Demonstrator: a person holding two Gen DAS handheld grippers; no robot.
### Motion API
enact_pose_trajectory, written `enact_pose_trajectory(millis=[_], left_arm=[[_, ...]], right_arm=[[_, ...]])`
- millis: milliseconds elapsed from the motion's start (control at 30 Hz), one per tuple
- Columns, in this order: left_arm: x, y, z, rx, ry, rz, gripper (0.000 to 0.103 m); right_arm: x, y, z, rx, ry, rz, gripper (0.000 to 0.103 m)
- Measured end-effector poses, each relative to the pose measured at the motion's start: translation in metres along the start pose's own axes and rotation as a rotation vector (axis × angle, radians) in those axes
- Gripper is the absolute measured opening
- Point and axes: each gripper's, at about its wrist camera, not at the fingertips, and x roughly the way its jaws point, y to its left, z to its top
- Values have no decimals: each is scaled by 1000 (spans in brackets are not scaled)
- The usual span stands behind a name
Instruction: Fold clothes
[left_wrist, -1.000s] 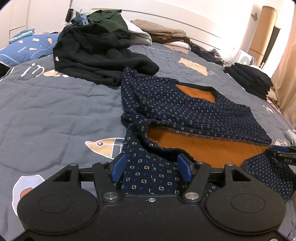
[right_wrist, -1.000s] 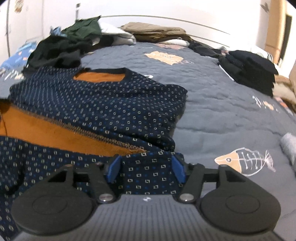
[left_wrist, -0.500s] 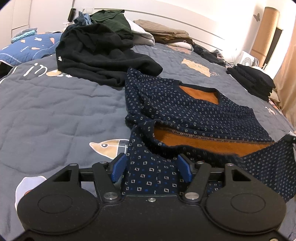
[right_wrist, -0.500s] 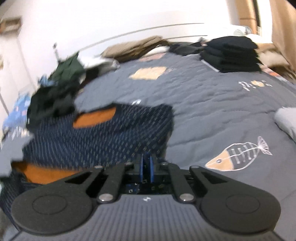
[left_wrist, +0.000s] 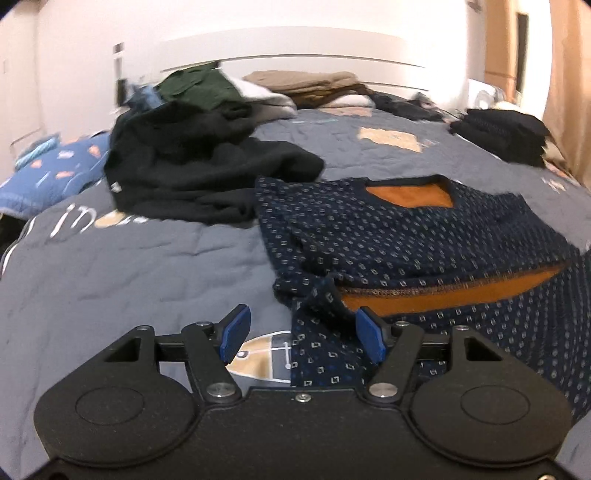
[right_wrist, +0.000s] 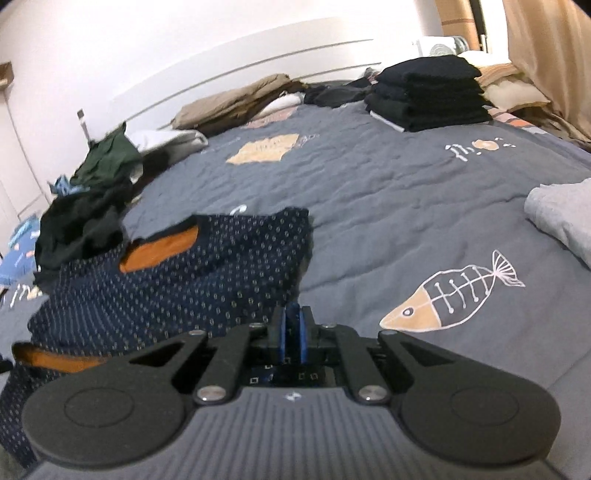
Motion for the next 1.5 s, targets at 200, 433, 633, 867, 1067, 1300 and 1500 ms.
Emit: enact_pose_trajectory(millis=[200,433,633,867,1067,1300,1500], left_arm=[[12,-38,-10,327,-36,31,62],[30,-46,-17,386,-35,53,19],[20,-10,0,132,-76,-11,6],[-10,32,24,-134,-201,-53,5],[20,22,13,-114,-72,-30,5],[29,31,2,-132,4,-8,22],[21,41,4,-155,-15,-35,50]], right_arm=[[2,0,-1,0,9,2,7],[2,2,-2,-2,5,1,7],[-2,4,2,4,-31,13,7],[-20,4,12,43,-140,33,7],[4,4,2,19,-62,-20,7],[24,8,-6,-23,8,-40,12],[9,15,3,-74,0,-16,44]])
